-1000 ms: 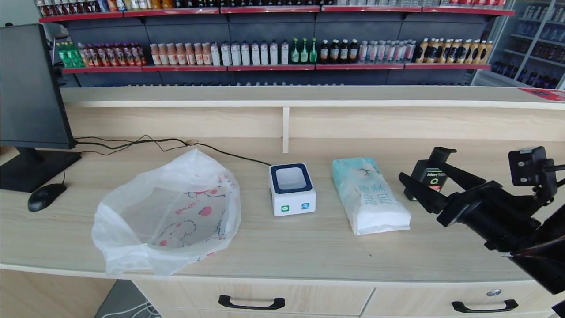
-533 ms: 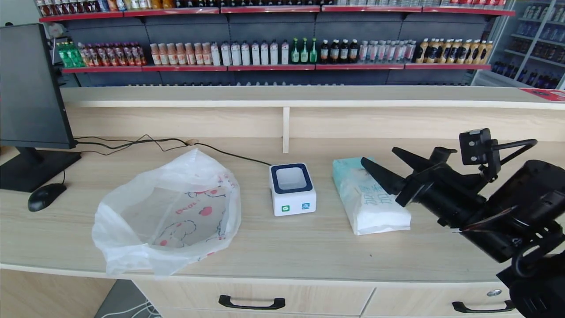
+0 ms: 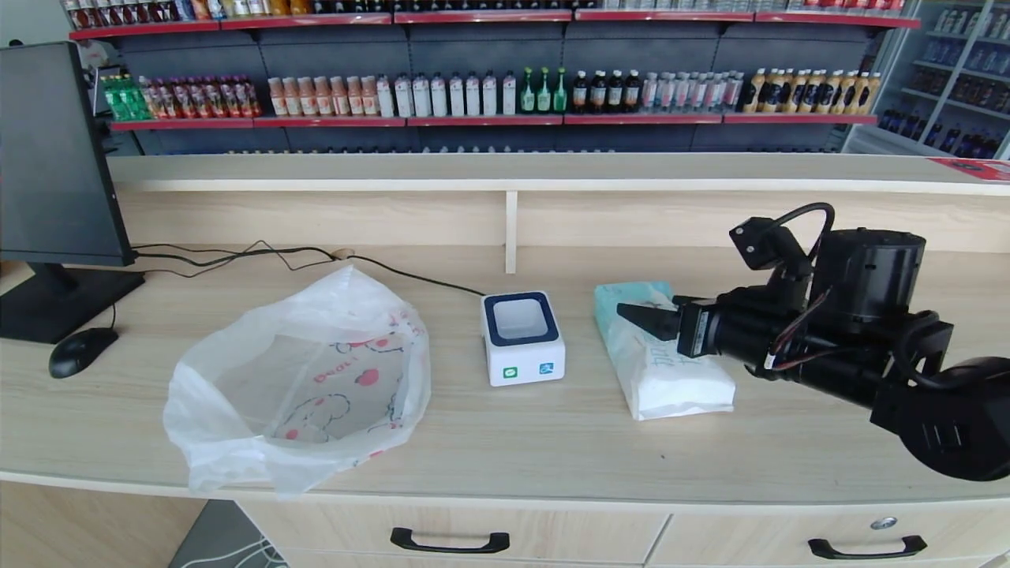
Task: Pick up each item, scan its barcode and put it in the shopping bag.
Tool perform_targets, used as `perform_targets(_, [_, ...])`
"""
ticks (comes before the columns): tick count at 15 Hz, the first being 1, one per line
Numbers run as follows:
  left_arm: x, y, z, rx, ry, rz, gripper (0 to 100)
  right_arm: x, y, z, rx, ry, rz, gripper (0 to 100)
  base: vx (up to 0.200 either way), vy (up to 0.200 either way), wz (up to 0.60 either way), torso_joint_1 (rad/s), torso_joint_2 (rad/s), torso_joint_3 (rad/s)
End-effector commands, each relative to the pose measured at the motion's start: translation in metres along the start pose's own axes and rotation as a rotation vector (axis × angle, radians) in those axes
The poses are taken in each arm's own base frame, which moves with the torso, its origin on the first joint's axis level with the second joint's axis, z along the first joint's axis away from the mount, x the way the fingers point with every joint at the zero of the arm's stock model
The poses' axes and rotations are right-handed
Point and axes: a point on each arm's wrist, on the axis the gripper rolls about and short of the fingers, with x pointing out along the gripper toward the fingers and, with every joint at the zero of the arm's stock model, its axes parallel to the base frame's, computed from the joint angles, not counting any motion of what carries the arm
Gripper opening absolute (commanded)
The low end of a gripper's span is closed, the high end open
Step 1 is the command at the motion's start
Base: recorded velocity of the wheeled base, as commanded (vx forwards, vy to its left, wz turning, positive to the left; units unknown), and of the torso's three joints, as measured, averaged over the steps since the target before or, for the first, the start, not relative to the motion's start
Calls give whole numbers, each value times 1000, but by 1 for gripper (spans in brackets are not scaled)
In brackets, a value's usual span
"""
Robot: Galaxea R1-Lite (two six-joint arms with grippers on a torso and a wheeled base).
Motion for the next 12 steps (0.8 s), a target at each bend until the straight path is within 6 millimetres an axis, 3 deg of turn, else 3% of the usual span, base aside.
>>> perform_targets(1, [0,0,0,0,0,0,100,1,-9,20,-2,-39,-47,100,0,0,0,0,0,0])
perform_targets(6, [0,0,0,0,0,-1,100,7,-12,44,-2,95,-221,100,0,0,0,0,0,0])
perform_targets(9, [0,0,0,0,0,-1,100,8,-11,45,-46,194,-233,100,0,0,0,0,0,0])
perform_targets(12, [0,0,0,0,0,-1,100,21,-15,33,-68,266,-236,100,0,0,0,0,0,0])
